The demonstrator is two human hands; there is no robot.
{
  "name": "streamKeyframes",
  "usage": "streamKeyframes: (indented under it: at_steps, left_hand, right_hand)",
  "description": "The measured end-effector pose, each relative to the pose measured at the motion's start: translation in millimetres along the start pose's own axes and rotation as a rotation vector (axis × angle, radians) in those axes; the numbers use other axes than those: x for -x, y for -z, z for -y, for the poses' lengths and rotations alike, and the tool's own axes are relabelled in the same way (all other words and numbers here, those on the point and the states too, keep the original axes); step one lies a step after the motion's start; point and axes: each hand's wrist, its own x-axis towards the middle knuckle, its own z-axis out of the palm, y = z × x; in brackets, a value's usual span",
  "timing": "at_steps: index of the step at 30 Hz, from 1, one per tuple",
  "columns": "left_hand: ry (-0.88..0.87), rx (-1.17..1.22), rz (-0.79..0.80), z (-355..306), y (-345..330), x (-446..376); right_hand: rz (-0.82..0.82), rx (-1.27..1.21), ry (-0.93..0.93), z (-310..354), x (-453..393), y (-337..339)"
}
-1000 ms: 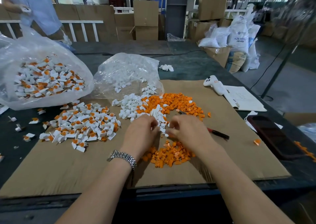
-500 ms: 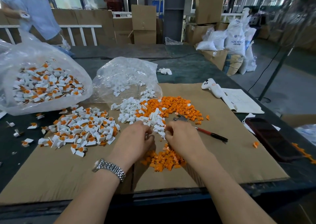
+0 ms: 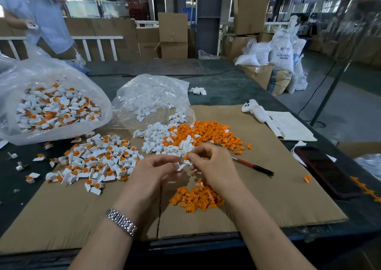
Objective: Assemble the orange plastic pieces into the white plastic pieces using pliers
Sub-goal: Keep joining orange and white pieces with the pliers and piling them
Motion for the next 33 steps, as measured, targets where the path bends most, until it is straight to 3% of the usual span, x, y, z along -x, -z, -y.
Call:
streamKeyframes:
  at_steps: [4,14,18,24,27,31,33]
  left_hand:
    - [0.015,0.289,0.077,7,3,-5]
    - [0.011,0.466,0.115,16,5,-9]
    - [-0.005,0.323,0.084,17,6,-6]
    - [-0.205,-0.231,-0.022,10,0,5]
    - [-0.293,-0.385,-0.016,2,-2,8]
    - [-0.264,-0.363,-0.014,1,0,9]
    - [-0.129,-0.056,-0.030,5,-2,8]
  right_hand:
    - [0.038,-0.001,0.028,5,2,-5]
    - [0.094,0.089,0.105,6,5,-5]
    - [0.087,0.179,0.121,8,6,-7]
    - [0.117,0.344,0.167,9,7,-9]
    - [0.146,0.341,0.186,9,6,-8]
    - [0.075,0.286,0.174,6,5,-8]
    - [0.031,0.173,0.116,5,6,-11]
